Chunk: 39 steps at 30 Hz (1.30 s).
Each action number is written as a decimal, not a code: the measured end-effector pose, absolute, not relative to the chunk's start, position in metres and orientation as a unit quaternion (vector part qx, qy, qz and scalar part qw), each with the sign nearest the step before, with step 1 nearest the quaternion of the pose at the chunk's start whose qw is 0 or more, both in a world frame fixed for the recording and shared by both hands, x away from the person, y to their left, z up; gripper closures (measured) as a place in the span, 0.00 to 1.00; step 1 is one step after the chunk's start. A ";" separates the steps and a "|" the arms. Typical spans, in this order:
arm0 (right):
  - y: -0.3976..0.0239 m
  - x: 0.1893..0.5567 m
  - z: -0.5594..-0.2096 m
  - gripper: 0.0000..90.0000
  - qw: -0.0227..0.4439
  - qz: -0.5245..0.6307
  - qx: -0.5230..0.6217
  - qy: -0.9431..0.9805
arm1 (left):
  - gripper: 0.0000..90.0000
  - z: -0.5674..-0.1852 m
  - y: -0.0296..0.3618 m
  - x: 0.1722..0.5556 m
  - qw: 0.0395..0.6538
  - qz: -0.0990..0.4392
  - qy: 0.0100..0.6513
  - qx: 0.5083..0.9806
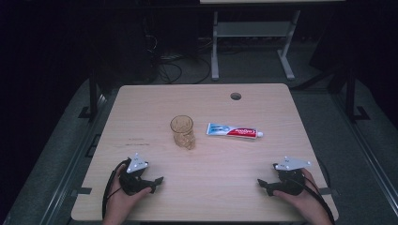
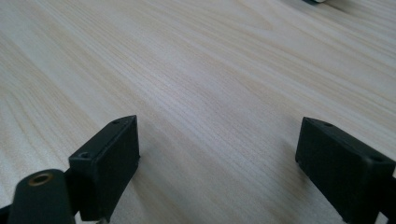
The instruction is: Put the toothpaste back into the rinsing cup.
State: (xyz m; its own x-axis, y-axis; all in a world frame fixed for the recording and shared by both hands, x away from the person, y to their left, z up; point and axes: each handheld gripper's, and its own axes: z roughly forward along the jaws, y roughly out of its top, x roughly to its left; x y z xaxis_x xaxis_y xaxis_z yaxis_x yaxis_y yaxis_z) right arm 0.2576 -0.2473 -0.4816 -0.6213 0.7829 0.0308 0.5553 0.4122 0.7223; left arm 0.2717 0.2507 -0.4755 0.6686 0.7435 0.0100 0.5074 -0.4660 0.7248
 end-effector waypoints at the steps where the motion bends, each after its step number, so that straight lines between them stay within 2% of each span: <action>1: -0.247 0.258 -0.482 0.14 0.158 0.360 0.405 0.825 | 0.14 -0.476 0.251 0.272 0.358 0.165 0.372 0.840; 7: -0.247 0.258 -0.482 0.15 0.161 0.361 0.405 0.824 | 0.14 -0.476 0.251 0.272 0.359 0.164 0.373 0.840; 13: -0.247 0.257 -0.480 0.25 0.159 0.363 0.397 0.828 | 0.14 -0.476 0.251 0.272 0.359 0.164 0.373 0.840; 14: -0.246 0.257 -0.478 0.33 0.158 0.360 0.397 0.830 | 0.14 -0.476 0.251 0.272 0.359 0.164 0.373 0.840; 17: -0.246 0.255 -0.474 0.37 0.164 0.360 0.399 0.827 | 0.14 -0.476 0.251 0.272 0.359 0.164 0.374 0.839; 20: -0.248 0.255 -0.470 0.47 0.160 0.368 0.400 0.824 | 0.15 -0.476 0.251 0.272 0.359 0.165 0.374 0.839; 21: -0.248 0.255 -0.468 0.52 0.160 0.369 0.400 0.824 | 0.15 -0.476 0.251 0.272 0.359 0.165 0.375 0.839; 22: -0.250 0.256 -0.466 0.63 0.158 0.373 0.400 0.822 | 0.15 -0.476 0.251 0.272 0.359 0.164 0.375 0.839; 23: -0.250 0.256 -0.466 0.63 0.158 0.373 0.400 0.822 | 0.15 -0.476 0.251 0.272 0.359 0.164 0.375 0.839; 25: -0.251 0.257 -0.463 0.71 0.152 0.381 0.402 0.819 | 0.15 -0.476 0.251 0.272 0.359 0.164 0.375 0.839; 26: -0.252 0.259 -0.460 0.79 0.153 0.379 0.404 0.818 | 0.15 -0.476 0.251 0.272 0.359 0.164 0.375 0.839; 27: -0.252 0.259 -0.460 0.79 0.153 0.379 0.404 0.818 | 0.15 -0.476 0.251 0.272 0.359 0.164 0.375 0.839; 28: -0.252 0.261 -0.456 0.87 0.153 0.379 0.406 0.817 | 0.15 -0.476 0.251 0.272 0.359 0.165 0.375 0.839; 29: -0.252 0.261 -0.456 0.87 0.153 0.379 0.406 0.817 | 0.15 -0.476 0.251 0.272 0.359 0.165 0.375 0.839; 30: -0.252 0.263 -0.453 0.94 0.153 0.381 0.405 0.817 | 0.15 -0.476 0.251 0.272 0.359 0.164 0.375 0.839; 33: -0.252 0.264 -0.451 0.99 0.149 0.387 0.406 0.814 | 0.15 -0.475 0.251 0.272 0.358 0.165 0.374 0.840; 39: -0.251 0.269 -0.443 1.00 0.140 0.384 0.408 0.816 | 0.15 -0.475 0.251 0.272 0.358 0.164 0.375 0.839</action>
State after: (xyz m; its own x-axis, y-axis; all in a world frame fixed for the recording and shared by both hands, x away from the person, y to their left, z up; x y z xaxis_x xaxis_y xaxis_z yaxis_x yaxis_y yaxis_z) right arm 0.2687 -0.2515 -0.4429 -0.6278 0.7738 0.0846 0.5581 0.3717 0.7419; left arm 0.2718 0.2509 -0.4755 0.6652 0.7466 0.0067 0.5113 -0.4620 0.7246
